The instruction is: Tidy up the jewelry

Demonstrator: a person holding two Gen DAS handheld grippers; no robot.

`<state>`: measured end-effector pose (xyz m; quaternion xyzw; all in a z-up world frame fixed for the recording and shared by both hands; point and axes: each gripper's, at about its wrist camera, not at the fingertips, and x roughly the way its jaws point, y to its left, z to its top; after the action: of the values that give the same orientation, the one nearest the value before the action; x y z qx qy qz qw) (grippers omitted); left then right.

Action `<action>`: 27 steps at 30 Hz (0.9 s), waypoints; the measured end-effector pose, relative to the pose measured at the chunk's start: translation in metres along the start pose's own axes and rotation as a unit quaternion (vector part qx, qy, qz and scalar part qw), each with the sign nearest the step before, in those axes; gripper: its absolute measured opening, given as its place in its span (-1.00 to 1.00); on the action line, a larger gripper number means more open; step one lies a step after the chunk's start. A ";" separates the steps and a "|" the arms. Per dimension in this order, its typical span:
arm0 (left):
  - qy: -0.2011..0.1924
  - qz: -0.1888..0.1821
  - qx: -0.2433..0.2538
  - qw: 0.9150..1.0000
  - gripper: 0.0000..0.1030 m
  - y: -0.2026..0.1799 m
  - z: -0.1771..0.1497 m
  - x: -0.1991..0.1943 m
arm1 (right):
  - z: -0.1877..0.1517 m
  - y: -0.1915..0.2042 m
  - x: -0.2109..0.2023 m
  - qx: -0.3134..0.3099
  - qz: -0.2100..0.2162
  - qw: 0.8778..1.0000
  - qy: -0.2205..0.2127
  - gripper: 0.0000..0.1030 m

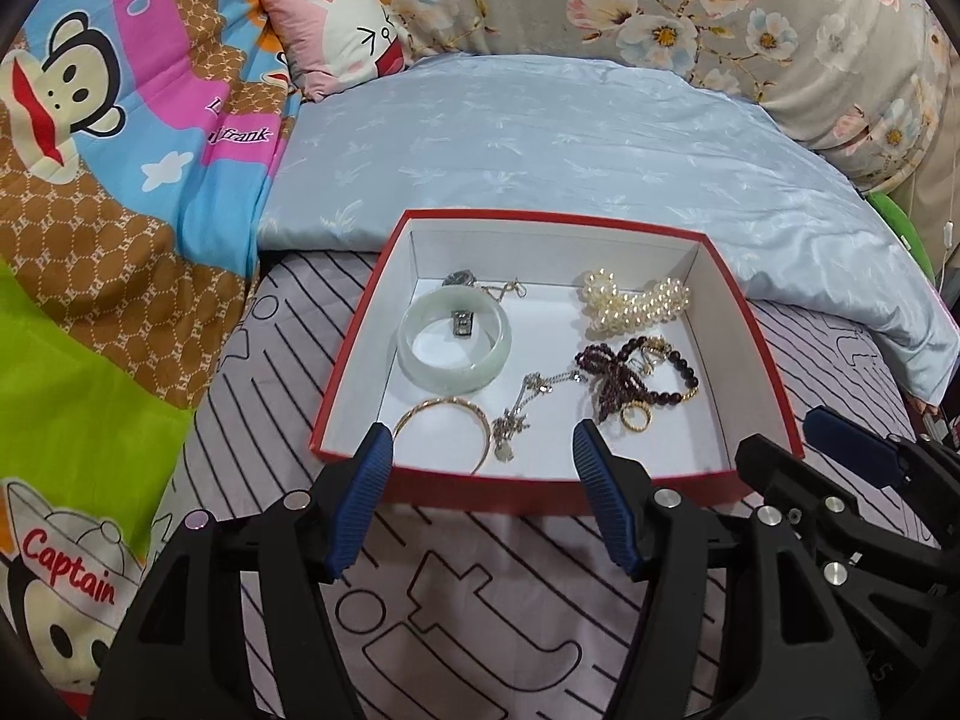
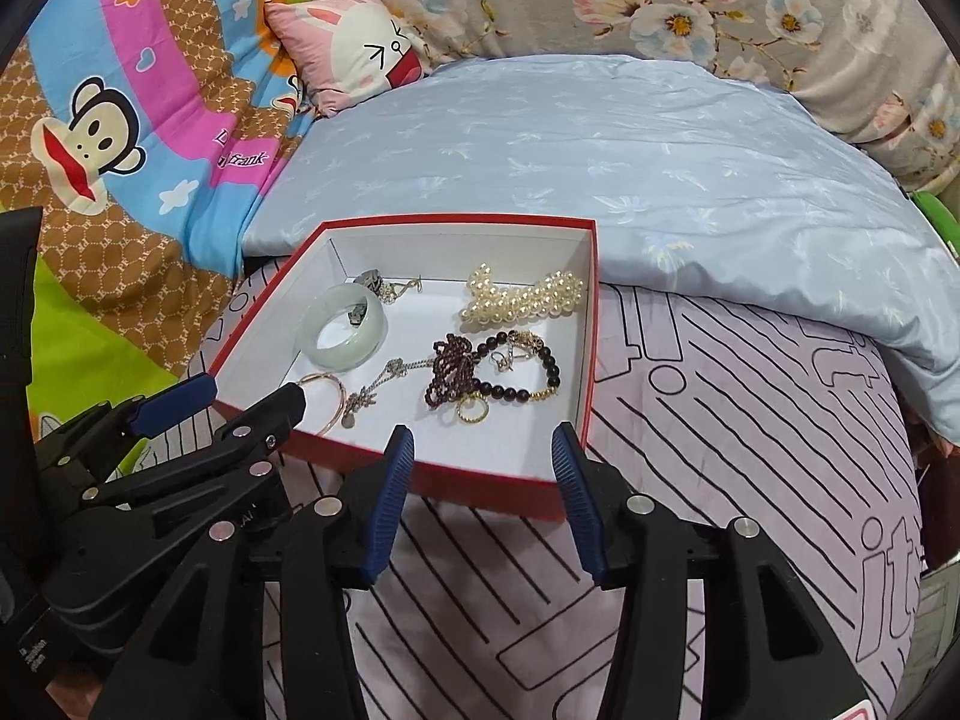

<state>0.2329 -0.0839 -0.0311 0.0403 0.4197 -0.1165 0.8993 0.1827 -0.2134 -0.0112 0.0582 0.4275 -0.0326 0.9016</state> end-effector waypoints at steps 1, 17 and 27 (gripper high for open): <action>0.001 0.000 0.001 1.000 0.18 0.000 -0.003 -0.003 | -0.002 0.000 -0.003 0.002 -0.003 1.000 -0.001 -0.03; -0.024 0.045 -0.006 0.999 0.68 -0.001 -0.026 -0.053 | -0.032 -0.001 -0.056 0.029 -0.073 0.997 -0.024 0.41; -0.024 0.049 -0.012 0.998 0.71 0.003 -0.036 -0.066 | -0.041 0.001 -0.063 0.033 -0.077 0.996 -0.024 0.43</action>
<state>0.1658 -0.0632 -0.0044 0.0475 0.3969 -0.0680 0.9141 0.1122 -0.2061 0.0119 0.0539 0.4080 -0.1176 0.9038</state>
